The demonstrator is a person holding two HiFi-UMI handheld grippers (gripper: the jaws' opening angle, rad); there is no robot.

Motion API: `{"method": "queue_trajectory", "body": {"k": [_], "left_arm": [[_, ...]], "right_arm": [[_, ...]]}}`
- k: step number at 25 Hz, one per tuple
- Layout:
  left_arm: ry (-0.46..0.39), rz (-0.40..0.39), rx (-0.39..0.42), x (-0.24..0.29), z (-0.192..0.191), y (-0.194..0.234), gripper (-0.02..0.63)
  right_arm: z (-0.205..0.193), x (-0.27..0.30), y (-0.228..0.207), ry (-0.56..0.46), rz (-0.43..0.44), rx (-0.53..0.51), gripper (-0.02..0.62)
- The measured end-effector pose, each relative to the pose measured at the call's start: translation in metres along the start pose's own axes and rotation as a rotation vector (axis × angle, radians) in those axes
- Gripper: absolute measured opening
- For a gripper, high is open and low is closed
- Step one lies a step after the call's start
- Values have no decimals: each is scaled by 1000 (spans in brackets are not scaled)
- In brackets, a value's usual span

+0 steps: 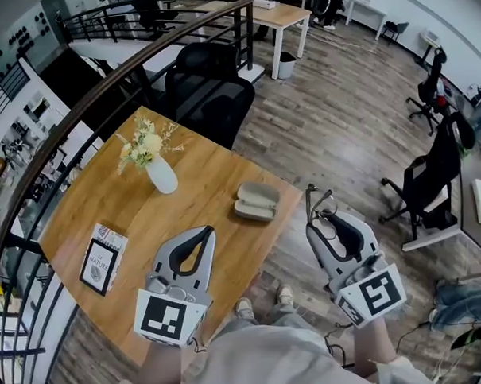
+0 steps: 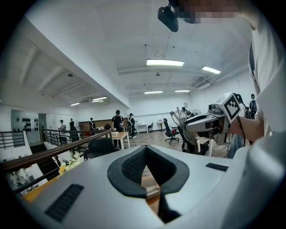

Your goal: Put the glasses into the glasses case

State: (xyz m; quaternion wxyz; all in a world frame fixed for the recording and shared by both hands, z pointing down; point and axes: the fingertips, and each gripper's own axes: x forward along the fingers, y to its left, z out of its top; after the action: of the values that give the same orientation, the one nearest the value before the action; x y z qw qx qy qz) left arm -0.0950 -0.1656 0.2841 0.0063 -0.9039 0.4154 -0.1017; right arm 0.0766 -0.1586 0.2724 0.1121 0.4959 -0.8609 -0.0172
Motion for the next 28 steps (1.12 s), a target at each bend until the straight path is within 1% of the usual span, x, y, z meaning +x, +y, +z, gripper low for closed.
{"method": "queue_trajectory", "body": {"k": [4, 6, 10, 12, 16, 20, 25, 28], "left_arm": [[3, 15, 13, 23, 1, -1, 15], [-2, 28, 38, 33, -2, 4, 15], [42, 45, -1, 57, -10, 7, 15], [48, 50, 7, 70, -23, 13, 15], [99, 77, -13, 93, -48, 25, 15], [150, 98, -26, 115, -71, 37, 15], [210, 112, -62, 140, -111, 53, 15], [257, 123, -97, 147, -139, 60, 15]], "right_arm": [[-5, 13, -21, 2, 33, -7, 164], [-11, 23, -31, 7, 48, -9, 164], [-29, 47, -46, 33, 83, -17, 164], [-41, 63, -51, 51, 99, -20, 164], [-70, 98, -66, 104, 120, -25, 164], [-102, 136, -77, 160, 170, 47, 163], [-147, 176, -72, 251, 228, -1, 163], [-179, 192, -68, 307, 240, -17, 163]]}}
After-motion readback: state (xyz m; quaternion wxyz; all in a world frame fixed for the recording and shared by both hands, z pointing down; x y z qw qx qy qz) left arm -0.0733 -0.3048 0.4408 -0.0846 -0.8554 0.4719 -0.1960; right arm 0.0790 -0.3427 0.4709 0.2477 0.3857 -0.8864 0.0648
